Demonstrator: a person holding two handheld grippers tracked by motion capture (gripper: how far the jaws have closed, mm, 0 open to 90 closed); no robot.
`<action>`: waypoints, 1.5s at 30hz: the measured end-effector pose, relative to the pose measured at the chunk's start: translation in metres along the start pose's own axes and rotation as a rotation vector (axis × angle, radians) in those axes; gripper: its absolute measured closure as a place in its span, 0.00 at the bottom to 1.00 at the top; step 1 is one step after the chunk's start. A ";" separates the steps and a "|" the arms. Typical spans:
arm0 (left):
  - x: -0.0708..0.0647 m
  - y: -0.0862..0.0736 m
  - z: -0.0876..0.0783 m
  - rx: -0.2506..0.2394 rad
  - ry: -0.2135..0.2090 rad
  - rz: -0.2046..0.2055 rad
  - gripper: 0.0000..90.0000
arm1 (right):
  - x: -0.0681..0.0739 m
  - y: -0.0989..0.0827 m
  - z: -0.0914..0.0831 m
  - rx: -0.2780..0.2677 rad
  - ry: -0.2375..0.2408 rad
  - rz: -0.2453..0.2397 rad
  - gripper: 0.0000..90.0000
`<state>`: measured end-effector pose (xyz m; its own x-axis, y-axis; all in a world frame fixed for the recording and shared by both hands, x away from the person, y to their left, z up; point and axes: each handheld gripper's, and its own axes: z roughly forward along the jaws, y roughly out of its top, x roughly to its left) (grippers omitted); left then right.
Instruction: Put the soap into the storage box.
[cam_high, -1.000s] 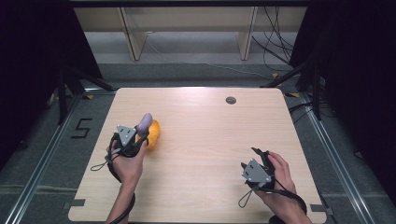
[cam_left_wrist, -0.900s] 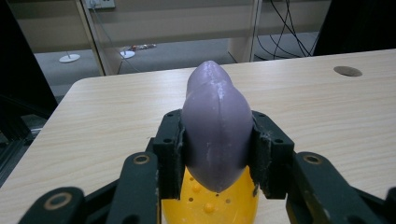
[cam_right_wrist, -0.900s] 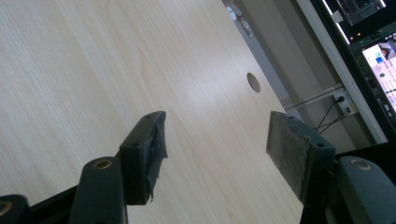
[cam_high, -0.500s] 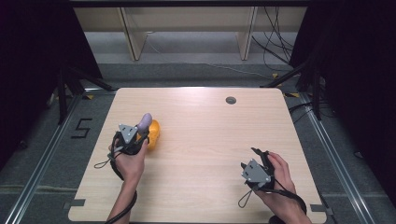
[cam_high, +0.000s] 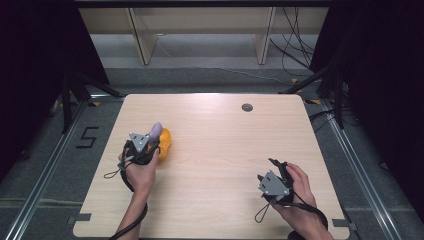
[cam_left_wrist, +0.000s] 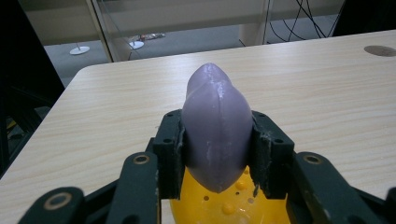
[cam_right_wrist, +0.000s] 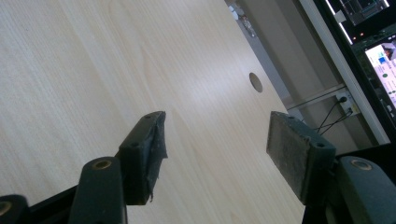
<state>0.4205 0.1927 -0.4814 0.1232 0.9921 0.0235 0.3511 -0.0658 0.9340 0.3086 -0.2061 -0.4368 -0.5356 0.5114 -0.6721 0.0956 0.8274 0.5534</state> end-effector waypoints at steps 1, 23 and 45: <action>0.000 0.000 0.001 0.005 0.000 0.000 0.65 | 0.000 0.000 0.000 0.000 0.000 0.001 0.42; -0.005 -0.008 0.009 0.035 -0.004 0.005 0.65 | 0.001 0.000 0.000 0.005 0.008 0.005 0.42; -0.005 -0.009 0.014 0.193 -0.041 0.029 0.64 | 0.002 0.001 0.000 0.004 0.015 -0.011 0.42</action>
<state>0.4298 0.1872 -0.4952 0.1725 0.9845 0.0313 0.5182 -0.1177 0.8471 0.3080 -0.2047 -0.4375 -0.5489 0.4984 -0.6710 0.0927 0.8341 0.5438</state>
